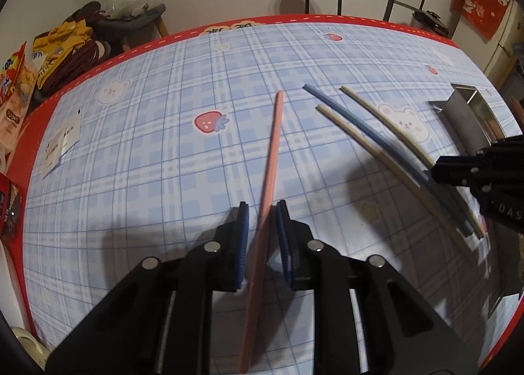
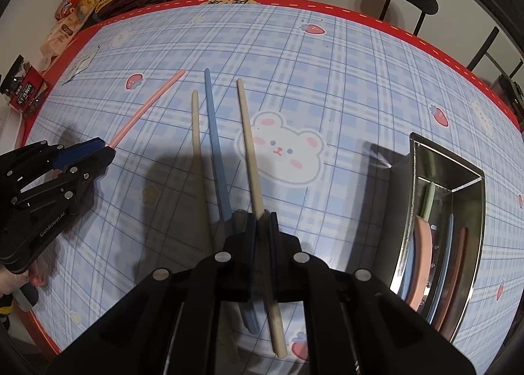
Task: Organize utensils
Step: 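Carry the beige chopstick with the right tool while the left tool carries the pink chopstick to the rack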
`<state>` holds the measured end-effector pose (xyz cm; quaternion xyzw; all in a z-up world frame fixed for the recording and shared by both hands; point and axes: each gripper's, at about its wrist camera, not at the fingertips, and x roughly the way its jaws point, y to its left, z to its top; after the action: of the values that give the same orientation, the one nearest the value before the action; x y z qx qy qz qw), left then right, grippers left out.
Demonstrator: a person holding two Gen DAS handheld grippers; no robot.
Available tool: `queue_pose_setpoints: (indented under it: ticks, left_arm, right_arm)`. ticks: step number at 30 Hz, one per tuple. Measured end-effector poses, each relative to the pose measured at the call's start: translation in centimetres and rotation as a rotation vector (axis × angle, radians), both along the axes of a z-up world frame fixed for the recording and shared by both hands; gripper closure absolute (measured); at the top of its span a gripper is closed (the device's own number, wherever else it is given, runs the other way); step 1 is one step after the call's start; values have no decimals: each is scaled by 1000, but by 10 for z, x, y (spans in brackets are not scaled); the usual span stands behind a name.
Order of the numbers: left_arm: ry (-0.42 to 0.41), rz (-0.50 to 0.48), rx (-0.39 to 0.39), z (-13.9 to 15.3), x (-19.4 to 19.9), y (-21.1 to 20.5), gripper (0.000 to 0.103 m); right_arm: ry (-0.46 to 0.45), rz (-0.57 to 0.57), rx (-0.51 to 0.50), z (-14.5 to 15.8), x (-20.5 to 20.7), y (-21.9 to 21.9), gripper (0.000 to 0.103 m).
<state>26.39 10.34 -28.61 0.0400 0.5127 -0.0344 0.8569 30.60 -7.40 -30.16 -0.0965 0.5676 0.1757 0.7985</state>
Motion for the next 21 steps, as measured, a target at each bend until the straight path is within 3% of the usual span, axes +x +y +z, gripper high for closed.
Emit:
queue_pose_setpoints:
  ticks: [4, 14, 21]
  left_arm:
    - [9, 11, -50, 1, -1, 10, 93]
    - [23, 226, -386, 8, -46, 55, 93]
    - [7, 316, -513, 21, -88, 64, 93]
  right_arm:
    - [13, -4, 15, 0, 0, -4, 95]
    - [16, -47, 134, 12, -12, -14, 97]
    - [13, -120, 277, 32, -33, -34, 97]
